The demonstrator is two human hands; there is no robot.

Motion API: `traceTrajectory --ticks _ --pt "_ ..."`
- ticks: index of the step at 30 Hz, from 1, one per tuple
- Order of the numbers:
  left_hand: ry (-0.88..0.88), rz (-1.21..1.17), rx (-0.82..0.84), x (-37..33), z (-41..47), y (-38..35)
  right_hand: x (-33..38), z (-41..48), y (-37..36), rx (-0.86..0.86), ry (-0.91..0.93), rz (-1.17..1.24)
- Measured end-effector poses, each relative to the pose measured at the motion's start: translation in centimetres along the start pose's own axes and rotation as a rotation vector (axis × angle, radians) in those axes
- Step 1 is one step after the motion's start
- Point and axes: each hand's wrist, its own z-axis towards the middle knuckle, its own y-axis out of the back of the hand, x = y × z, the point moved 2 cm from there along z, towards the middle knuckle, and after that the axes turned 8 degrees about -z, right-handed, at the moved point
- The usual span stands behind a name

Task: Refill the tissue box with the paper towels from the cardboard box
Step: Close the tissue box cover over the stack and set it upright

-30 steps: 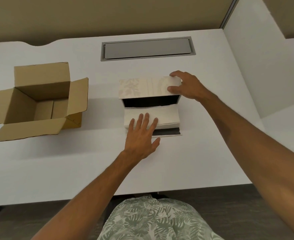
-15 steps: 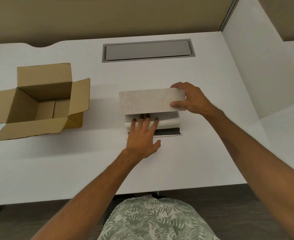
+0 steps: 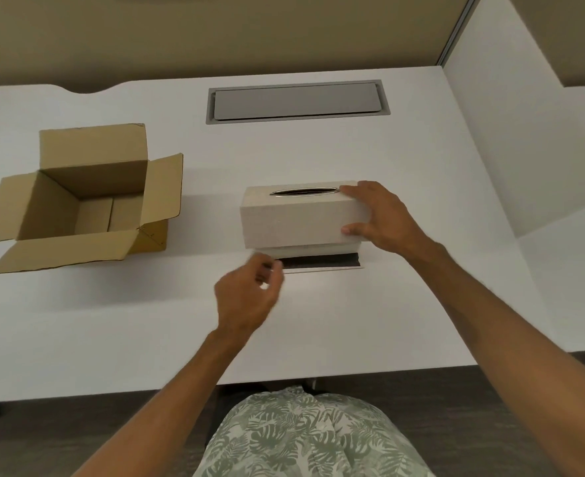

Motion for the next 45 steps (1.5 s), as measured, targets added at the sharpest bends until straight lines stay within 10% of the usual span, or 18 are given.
traceTrajectory --ticks 3,8,24,33,45 --pt "0.322 -0.307 -0.189 1.2 1.6 1.6 0.1 -1.0 -0.7 0.042 -0.051 -0.025" --pt "0.591 -0.589 0.125 2.0 4.3 0.8 0.2 -2.6 -1.7 -0.030 -0.044 -0.013" --pt "0.531 -0.453 0.146 3.2 1.9 -0.7 -0.7 -5.9 -6.8 -0.186 0.062 -0.095" --pt "0.565 -0.531 0.138 3.0 1.9 -1.4 -0.1 -6.6 -6.6 -0.134 -0.225 0.547" --pt "0.531 -0.495 0.163 3.8 4.6 -2.1 -0.3 -4.2 -6.1 -0.150 -0.251 0.531"
